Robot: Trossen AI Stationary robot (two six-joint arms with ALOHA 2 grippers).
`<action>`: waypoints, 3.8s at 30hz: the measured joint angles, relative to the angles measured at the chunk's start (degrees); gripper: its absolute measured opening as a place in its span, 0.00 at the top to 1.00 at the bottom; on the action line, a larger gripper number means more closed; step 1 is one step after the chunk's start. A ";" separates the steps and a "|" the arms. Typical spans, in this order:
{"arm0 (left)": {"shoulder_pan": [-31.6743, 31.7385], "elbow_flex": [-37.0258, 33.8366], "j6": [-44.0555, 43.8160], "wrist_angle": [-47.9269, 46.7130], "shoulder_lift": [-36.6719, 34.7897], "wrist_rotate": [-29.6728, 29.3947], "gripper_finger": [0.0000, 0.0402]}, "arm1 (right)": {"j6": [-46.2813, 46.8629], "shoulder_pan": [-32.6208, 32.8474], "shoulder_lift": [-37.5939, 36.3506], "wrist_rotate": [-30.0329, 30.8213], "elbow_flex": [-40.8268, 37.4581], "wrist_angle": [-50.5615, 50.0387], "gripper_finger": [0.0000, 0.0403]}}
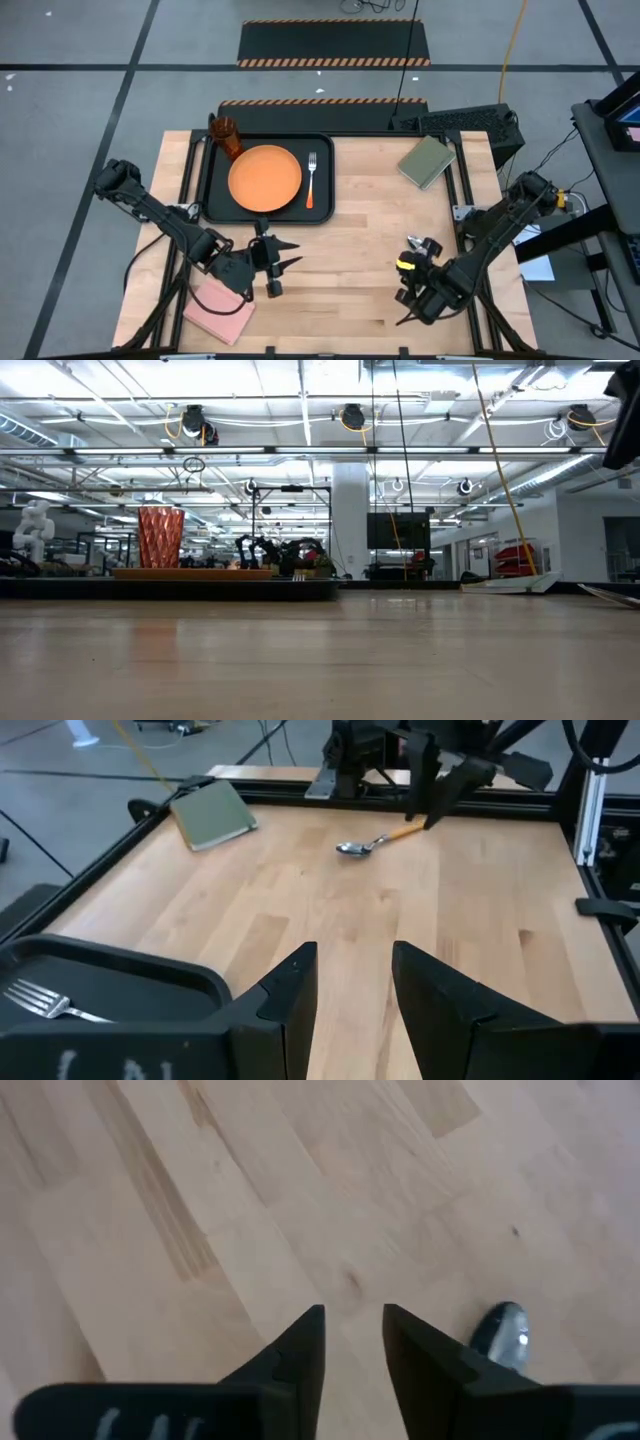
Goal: Pick and place plate/cup/fork/spoon on tray
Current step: Put the yellow spoon on the black tray
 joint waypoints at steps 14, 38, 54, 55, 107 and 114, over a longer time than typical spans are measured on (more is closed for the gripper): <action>1.43 0.02 1.45 0.04 1.75 3.04 0.66 | -2.16 1.63 0.00 -8.03 0.00 -9.53 0.57; 6.13 0.02 3.69 -0.02 1.77 4.33 0.66 | 2.87 -4.54 -8.20 -22.77 -25.52 5.59 0.51; 6.32 0.02 3.69 0.09 1.77 4.46 0.66 | 1.84 -6.25 -10.51 -24.35 -34.31 16.13 0.51; 6.32 0.02 3.69 0.28 1.77 4.46 0.66 | 1.44 -6.37 -10.53 -24.28 -34.32 16.14 0.51; 4.63 -0.02 1.80 2.51 1.55 4.92 0.66 | -35.03 -19.31 -10.25 19.81 -23.58 72.97 0.92; 4.57 -0.02 -1.38 1.70 1.66 1.56 0.66 | -44.68 -25.28 -5.57 22.32 -23.56 89.94 0.92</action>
